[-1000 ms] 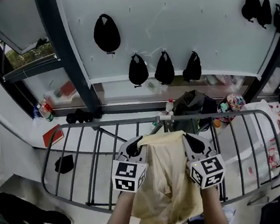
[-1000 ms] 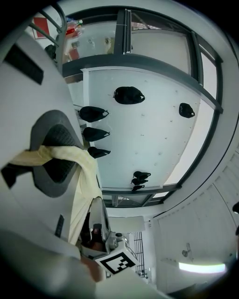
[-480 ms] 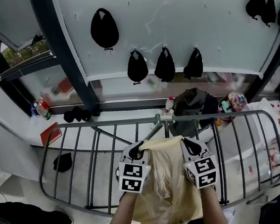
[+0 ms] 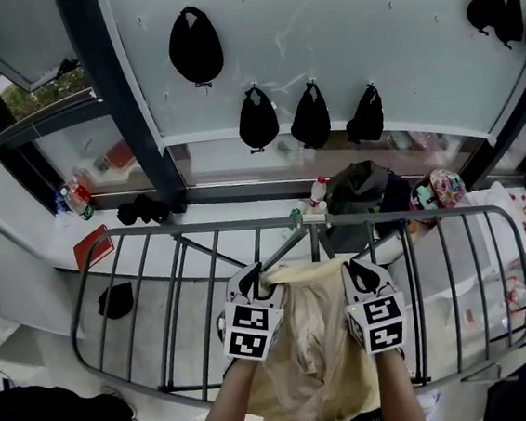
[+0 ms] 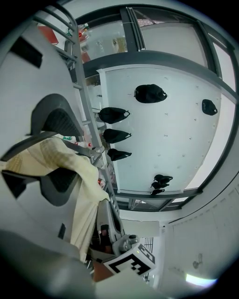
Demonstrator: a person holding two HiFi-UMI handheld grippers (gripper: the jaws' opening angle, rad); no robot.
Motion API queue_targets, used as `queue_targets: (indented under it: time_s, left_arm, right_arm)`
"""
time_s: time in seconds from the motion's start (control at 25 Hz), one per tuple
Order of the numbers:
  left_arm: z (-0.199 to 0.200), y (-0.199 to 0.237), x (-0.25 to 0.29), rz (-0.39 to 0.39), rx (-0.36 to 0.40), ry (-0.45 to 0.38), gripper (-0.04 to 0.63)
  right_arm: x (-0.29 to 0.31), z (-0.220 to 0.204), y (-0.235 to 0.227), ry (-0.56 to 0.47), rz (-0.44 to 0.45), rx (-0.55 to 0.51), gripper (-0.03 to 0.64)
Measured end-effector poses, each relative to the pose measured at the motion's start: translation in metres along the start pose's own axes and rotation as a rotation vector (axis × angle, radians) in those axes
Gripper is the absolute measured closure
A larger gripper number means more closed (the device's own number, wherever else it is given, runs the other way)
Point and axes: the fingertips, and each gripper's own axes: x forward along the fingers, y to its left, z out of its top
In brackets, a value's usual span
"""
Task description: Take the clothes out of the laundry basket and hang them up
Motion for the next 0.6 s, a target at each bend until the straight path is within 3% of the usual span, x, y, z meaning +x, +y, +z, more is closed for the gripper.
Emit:
queue_targets:
  time_s: [0.2, 0.48, 0.6]
  left_arm:
    - [-0.003, -0.001, -0.003, -0.008, -0.004, 0.013, 0.352]
    - [-0.013, -0.008, -0.012, -0.047, -0.010, 0.071, 0.310]
    - [-0.017, -0.014, -0.019, -0.074, -0.004, 0.091, 0.303]
  right_arm:
    - [-0.004, 0.001, -0.001, 0.003, 0.002, 0.021, 0.550]
    - [-0.013, 0.002, -0.005, 0.001, 0.002, 0.028, 0.424]
    - [-0.021, 0.004, -0.010, -0.014, -0.010, 0.037, 0.413]
